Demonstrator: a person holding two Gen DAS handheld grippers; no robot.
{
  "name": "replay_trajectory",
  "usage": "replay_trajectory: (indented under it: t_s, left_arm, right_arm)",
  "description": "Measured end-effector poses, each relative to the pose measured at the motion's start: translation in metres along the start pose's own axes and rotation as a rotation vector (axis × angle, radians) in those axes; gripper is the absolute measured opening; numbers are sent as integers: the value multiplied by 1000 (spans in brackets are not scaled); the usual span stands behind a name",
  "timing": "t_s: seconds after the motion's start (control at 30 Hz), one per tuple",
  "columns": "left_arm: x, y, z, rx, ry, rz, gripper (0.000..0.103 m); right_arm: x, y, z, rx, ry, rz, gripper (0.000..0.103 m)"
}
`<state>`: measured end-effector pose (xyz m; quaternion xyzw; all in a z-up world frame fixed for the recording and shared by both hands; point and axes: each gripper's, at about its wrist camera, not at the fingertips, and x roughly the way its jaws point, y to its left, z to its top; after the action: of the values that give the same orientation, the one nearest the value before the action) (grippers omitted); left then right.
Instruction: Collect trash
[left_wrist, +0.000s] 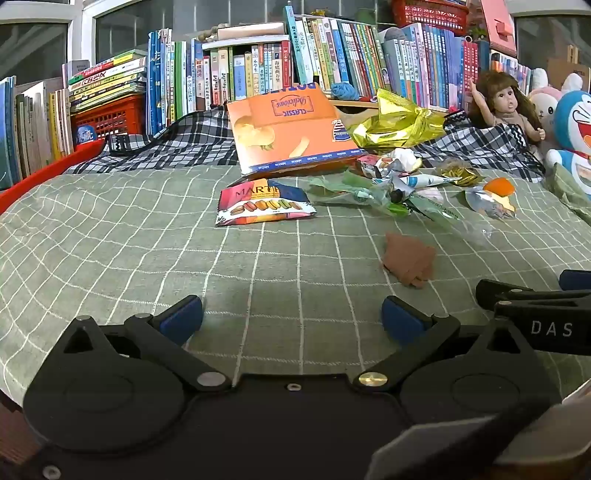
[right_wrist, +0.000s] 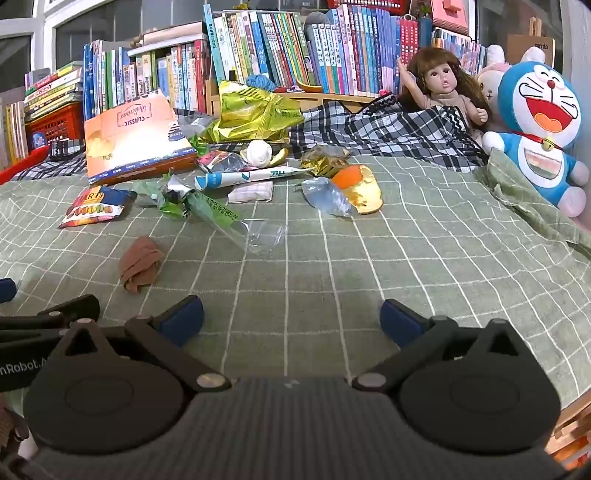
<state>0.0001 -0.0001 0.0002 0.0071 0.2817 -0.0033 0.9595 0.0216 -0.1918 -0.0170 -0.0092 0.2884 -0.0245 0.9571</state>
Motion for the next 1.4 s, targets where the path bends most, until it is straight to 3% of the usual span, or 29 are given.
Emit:
replay_trajectory:
  t_s: [1.4]
  left_arm:
    - [2,-6,-1,1,-4,0,103]
  right_arm:
    - [1,0,-1,-6,-1,-1,103]
